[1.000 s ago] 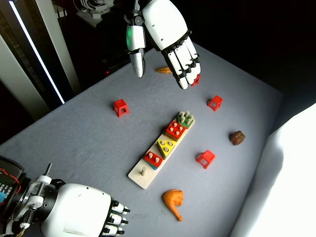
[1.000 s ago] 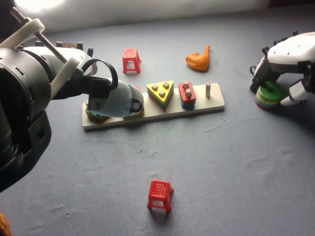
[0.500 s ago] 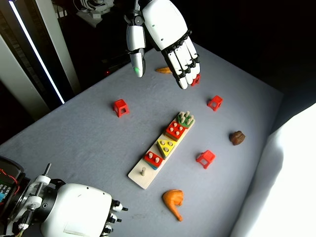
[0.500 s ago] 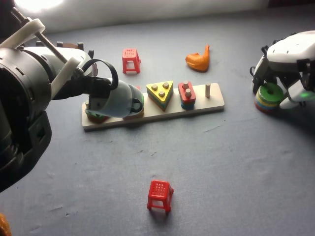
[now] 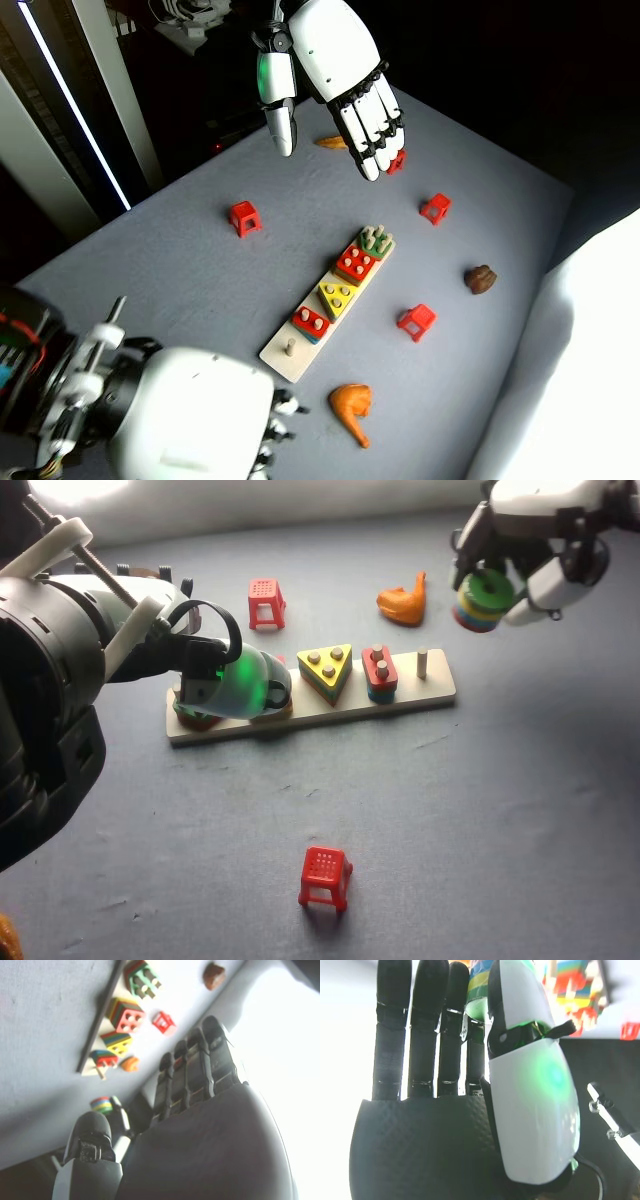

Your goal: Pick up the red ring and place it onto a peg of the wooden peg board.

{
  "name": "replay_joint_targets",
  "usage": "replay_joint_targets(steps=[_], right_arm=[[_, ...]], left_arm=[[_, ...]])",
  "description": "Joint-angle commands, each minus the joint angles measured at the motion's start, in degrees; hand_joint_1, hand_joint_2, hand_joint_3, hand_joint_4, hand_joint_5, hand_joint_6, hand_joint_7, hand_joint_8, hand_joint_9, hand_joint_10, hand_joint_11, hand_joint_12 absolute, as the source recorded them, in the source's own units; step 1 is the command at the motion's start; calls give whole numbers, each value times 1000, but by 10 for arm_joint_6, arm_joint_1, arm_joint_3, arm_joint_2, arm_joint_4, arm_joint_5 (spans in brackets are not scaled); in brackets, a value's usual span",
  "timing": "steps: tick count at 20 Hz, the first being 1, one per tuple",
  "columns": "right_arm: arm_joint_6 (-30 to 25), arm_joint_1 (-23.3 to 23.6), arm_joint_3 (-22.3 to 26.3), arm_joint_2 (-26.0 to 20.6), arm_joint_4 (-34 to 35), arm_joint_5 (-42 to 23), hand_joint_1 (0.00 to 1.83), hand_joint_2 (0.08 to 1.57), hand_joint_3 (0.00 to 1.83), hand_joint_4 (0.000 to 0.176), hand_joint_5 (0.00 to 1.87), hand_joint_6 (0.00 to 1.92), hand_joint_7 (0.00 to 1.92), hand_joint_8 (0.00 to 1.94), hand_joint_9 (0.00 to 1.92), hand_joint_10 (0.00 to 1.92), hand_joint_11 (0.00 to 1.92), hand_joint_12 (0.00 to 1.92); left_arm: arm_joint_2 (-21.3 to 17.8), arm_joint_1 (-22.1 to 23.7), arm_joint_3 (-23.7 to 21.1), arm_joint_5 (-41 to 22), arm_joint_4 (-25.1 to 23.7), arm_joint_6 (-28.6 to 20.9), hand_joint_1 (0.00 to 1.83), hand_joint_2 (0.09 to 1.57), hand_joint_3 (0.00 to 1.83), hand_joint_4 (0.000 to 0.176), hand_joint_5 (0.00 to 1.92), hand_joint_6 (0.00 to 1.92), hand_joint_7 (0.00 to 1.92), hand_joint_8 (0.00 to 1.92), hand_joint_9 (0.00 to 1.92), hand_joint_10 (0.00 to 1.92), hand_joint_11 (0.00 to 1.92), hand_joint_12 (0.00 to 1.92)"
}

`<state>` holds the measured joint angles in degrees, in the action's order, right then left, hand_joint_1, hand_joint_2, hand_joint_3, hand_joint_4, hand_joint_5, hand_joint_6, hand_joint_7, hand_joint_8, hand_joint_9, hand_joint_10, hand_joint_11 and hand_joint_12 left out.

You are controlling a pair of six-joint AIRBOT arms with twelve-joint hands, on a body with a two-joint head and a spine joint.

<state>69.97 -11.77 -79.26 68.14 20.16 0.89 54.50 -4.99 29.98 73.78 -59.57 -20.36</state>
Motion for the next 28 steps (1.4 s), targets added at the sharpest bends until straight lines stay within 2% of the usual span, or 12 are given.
replay_joint_targets(steps=[1, 8, 10, 11, 12, 13, 15, 19, 21, 23, 25, 28], right_arm=[[5, 9, -1, 1, 1, -42, 1380, 1081, 1, 0, 989, 985, 1064, 727, 997, 1076, 878, 1177], [22, -1, -19, 42, -22, -31, 1380, 1083, 0, 0, 978, 997, 1076, 721, 988, 1080, 895, 1145], [22, -1, -24, 52, -34, -29, 1378, 1089, 1, 0, 964, 1016, 1055, 754, 978, 1101, 875, 1191], [22, 0, -25, 57, -35, -29, 1254, 1105, 1, 0, 965, 1045, 1049, 830, 1012, 722, 858, 1202], [22, 1, -25, 59, -35, -27, 1350, 1099, 5, 0, 942, 1054, 1033, 799, 976, 1042, 853, 1207], [22, 2, -25, 61, -35, -26, 1373, 1092, 0, 0, 963, 1024, 1050, 753, 984, 1082, 872, 1188], [23, 2, -25, 62, -35, -26, 1378, 1089, 1, 0, 957, 1025, 1059, 746, 986, 1090, 874, 1169], [24, -1, -25, 67, -37, -27, 1380, 1082, 0, 0, 976, 1002, 1077, 707, 999, 1074, 888, 1166], [24, -1, -25, 69, -37, -27, 1379, 1087, 1, 0, 966, 1018, 1056, 740, 991, 1089, 865, 1188], [25, -1, -25, 68, -39, -27, 1380, 1084, 0, 0, 976, 997, 1081, 708, 987, 1091, 877, 1203], [25, -1, -25, 66, -46, -29, 1377, 1092, 2, 0, 951, 1033, 1049, 765, 975, 1109, 856, 1223], [25, -1, -26, 66, -47, -31, 1380, 1083, 0, 0, 980, 997, 1079, 713, 986, 1084, 874, 1189]], left_arm=[[-1, 6, 1, 1, -54, 2, 0, 1227, 2, 0, 76, 1, 99, 5, 104, 7, 0, 290], [-1, 6, 1, 1, -55, 2, 0, 1226, 0, 0, 110, 4, 129, 5, 130, 6, 0, 371], [-1, 5, 1, 1, -55, 2, 0, 1233, 1, 0, 95, 1, 117, 2, 114, 3, 0, 280], [-1, 5, 2, 1, -55, 2, 0, 1233, 1, 0, 103, 3, 126, 4, 122, 5, 0, 292], [-1, 5, 2, 1, -55, 2, 0, 1232, 0, 0, 98, 1, 124, 3, 117, 3, 0, 293], [-1, 5, 1, 1, -55, 2, 0, 1234, 1, 0, 96, 0, 120, 1, 116, 2, 0, 293], [-1, 5, 2, 1, -55, 2, 0, 1233, 1, 0, 116, 5, 137, 5, 135, 7, 0, 370], [-1, 5, 1, 1, -55, 2, 0, 1228, 0, 0, 112, 1, 130, 0, 128, 0, 0, 356], [-1, 5, 2, 1, -55, 2, 0, 1234, 1, 0, 95, 2, 92, 6, 88, 4, 0, 263], [-1, 5, 2, 1, -55, 2, 0, 1232, 0, 0, 131, 8, 143, 13, 132, 12, 0, 374], [-1, 5, 2, 1, -55, 2, 0, 1234, 1, 0, 124, 1, 145, 6, 137, 8, 0, 367], [-1, 5, 2, 1, -55, 2, 0, 1232, 0, 0, 122, 1, 138, 1, 135, 2, 0, 364]])
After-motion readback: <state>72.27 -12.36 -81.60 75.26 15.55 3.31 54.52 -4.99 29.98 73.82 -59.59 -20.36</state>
